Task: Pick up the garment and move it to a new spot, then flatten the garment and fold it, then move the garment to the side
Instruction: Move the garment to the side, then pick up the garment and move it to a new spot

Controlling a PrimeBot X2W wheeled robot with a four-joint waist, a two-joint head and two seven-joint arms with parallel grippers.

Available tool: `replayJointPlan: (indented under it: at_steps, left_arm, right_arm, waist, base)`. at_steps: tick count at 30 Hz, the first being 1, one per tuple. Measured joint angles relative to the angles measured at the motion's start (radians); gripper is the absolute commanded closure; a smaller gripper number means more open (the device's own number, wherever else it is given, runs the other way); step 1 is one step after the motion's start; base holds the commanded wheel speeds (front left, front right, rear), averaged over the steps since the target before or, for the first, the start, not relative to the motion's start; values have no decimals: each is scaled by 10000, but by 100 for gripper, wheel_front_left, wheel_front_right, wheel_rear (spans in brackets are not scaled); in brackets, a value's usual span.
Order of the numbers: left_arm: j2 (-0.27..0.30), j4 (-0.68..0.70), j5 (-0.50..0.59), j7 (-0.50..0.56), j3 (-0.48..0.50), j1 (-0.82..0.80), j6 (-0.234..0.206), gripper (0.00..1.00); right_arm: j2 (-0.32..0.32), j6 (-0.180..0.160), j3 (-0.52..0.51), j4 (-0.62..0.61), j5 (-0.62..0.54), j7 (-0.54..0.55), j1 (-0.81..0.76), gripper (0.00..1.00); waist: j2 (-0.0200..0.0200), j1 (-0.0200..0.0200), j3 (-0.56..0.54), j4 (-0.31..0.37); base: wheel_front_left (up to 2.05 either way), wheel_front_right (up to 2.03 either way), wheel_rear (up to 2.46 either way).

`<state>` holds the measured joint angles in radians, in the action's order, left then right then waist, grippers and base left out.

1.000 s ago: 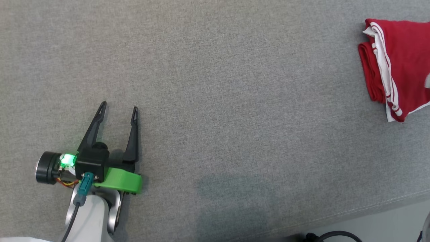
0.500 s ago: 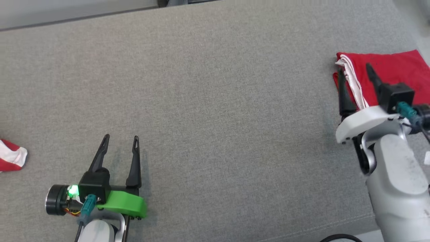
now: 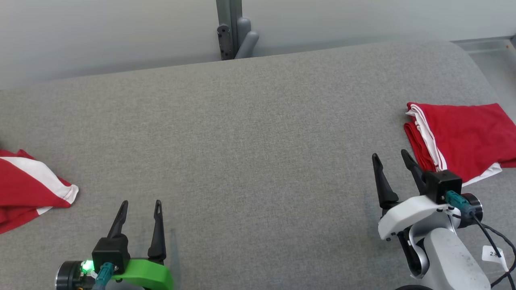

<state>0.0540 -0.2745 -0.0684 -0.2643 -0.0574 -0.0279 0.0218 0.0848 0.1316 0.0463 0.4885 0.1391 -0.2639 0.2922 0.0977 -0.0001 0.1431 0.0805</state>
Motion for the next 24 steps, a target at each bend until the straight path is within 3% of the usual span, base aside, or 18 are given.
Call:
replayJointPlan:
  at_steps: [13, 24]
  left_arm:
    - [-27, -54, -65, 0, 387, 429, -58, 0]
    - [-33, -19, -190, 0, 412, 604, -132, 0]
  right_arm:
    - [-190, 0, 61, -709, -224, 0, -894, 0]
    - [-303, 0, 184, -771, -192, -2, -1274, 0]
  waist:
    - [0, 0, -904, -284]
    - [-2, 0, -1019, -408]
  base:
    - [0, 0, 0]
    - [0, 0, 0]
